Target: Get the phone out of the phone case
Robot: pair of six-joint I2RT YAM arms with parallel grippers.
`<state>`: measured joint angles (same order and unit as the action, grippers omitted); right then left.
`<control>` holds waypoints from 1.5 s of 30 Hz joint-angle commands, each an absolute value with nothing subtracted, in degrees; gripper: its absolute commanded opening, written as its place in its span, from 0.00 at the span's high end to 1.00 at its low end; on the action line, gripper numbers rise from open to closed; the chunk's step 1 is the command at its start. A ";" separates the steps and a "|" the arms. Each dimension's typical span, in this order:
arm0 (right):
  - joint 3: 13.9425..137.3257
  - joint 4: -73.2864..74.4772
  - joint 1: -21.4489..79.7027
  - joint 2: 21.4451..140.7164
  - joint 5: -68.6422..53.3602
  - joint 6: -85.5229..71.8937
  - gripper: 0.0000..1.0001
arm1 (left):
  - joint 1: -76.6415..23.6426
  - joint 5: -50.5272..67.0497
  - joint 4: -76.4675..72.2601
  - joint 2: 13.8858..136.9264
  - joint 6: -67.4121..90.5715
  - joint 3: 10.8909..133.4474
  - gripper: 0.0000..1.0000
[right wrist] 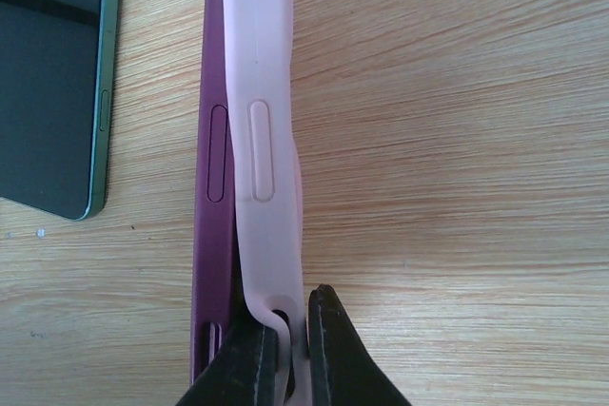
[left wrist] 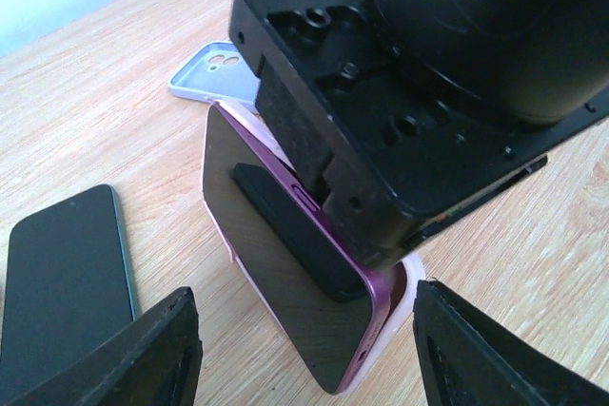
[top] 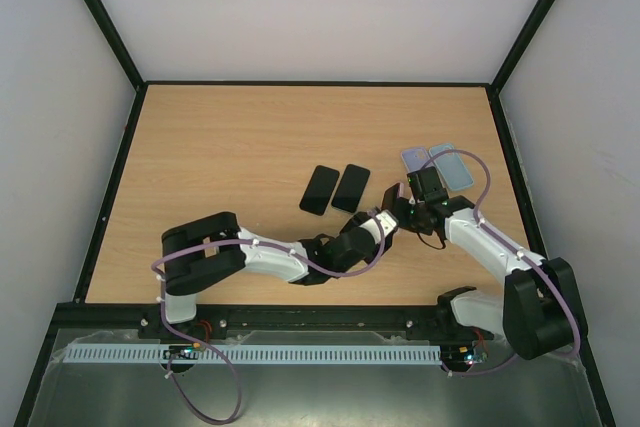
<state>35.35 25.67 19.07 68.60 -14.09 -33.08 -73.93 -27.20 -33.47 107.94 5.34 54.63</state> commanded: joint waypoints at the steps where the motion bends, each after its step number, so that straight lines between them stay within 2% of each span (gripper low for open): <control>1: 36.23 22.71 18.98 68.91 -14.14 -33.68 0.98 | -73.81 -27.53 -34.31 110.12 2.01 55.63 0.40; 17: 36.75 24.23 18.98 69.00 -15.63 -33.10 0.98 | -73.83 -33.69 -32.44 115.10 -0.62 59.64 0.41; 45: 36.21 24.48 18.98 66.89 -20.13 -32.70 0.98 | -72.88 -41.41 -31.20 118.54 -2.52 59.74 0.60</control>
